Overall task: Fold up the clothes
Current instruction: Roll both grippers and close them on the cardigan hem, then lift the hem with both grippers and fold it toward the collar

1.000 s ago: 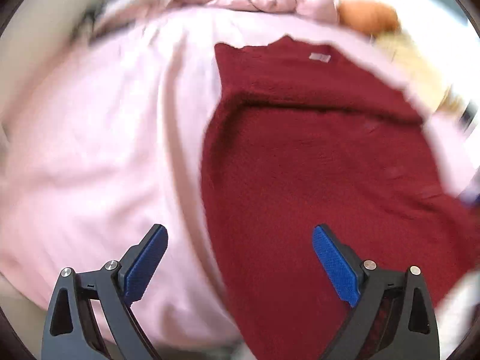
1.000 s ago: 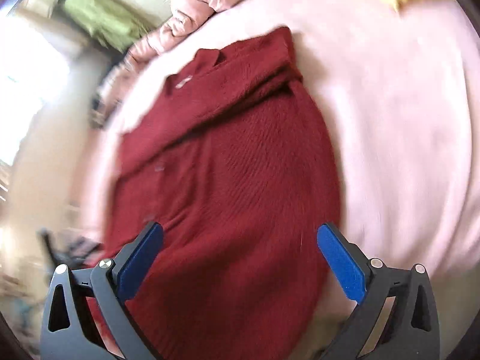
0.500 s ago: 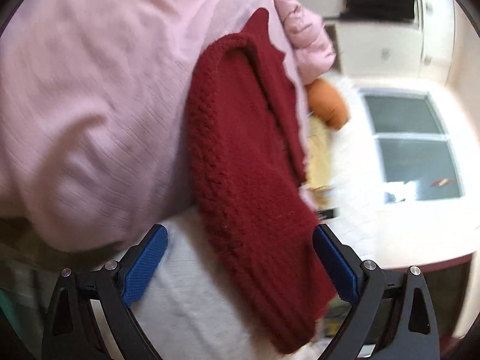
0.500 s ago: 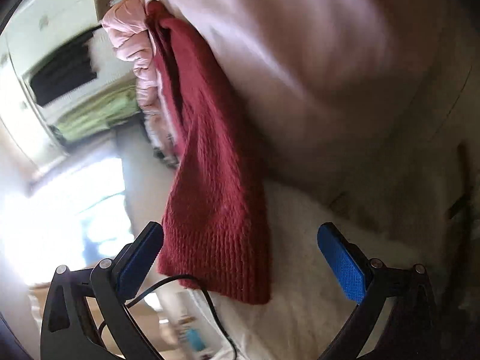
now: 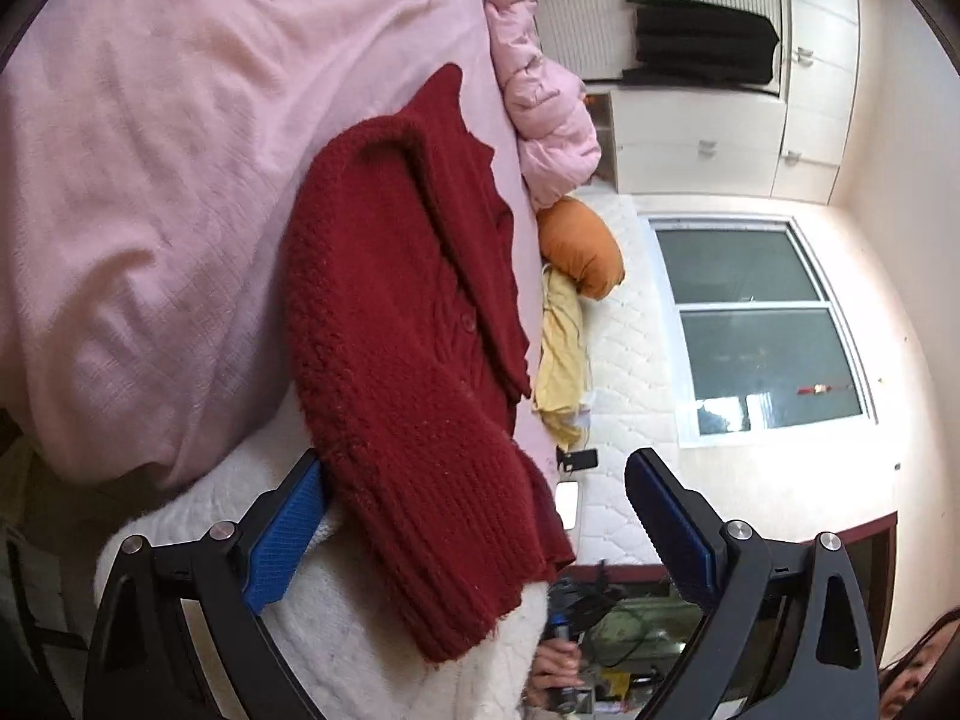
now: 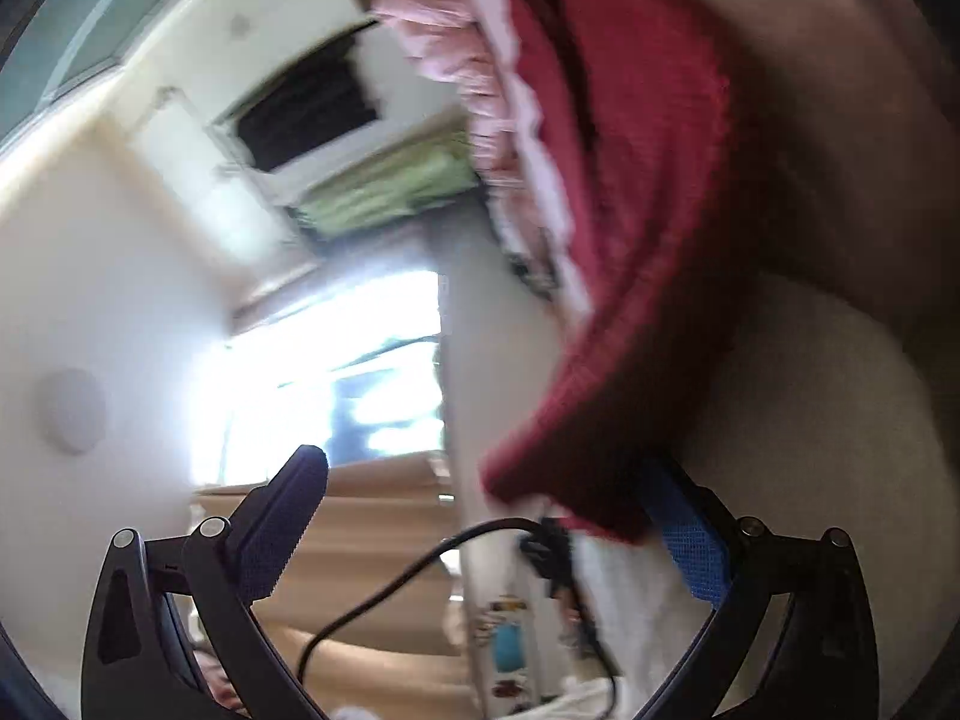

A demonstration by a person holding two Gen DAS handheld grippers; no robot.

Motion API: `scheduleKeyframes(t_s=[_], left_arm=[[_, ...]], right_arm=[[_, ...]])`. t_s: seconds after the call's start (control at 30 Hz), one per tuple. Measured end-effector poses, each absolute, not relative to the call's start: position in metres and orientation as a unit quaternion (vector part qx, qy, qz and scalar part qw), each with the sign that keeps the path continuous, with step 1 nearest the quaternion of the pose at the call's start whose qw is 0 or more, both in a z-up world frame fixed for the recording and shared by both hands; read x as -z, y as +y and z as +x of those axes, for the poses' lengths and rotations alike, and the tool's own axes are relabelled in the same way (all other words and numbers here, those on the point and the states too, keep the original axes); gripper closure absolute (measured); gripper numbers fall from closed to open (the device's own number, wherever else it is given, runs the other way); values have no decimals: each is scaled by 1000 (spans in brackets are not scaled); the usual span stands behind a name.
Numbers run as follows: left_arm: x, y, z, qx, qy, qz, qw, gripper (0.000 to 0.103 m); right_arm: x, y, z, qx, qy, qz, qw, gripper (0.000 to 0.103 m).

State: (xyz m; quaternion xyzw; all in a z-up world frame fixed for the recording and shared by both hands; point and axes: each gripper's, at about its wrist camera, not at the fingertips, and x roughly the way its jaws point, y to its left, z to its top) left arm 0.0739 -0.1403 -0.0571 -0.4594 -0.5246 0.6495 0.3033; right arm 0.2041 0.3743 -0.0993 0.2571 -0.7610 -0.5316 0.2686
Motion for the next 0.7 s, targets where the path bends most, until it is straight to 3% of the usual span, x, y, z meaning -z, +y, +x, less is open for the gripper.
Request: scheduleKeyframes(t_s=[0.07, 0.2, 0.33, 0.37, 0.43, 0.5, 0.7], left_arm=[[52, -144, 75, -648, -533, -449, 309, 6], [32, -134, 65, -650, -508, -450, 341, 6], [40, -120, 63, -651, -486, -475, 337, 6], [44, -118, 63, -649, -488, -478, 335, 9], [50, -115, 64, -660, -472, -483, 329, 23], [55, -118, 67, -675, -458, -488, 312, 53], [58, -122, 69, -697, -435, -489, 294, 81]], right_arm=[[104, 372, 205, 535, -758, 275, 252, 3], [110, 373, 206, 538, -758, 282, 239, 39], [109, 372, 197, 544, -752, 287, 236, 44], [109, 375, 195, 545, -752, 286, 236, 50], [107, 378, 196, 552, -749, 286, 230, 62], [106, 381, 200, 561, -744, 289, 222, 76], [110, 388, 211, 572, -738, 294, 205, 91]])
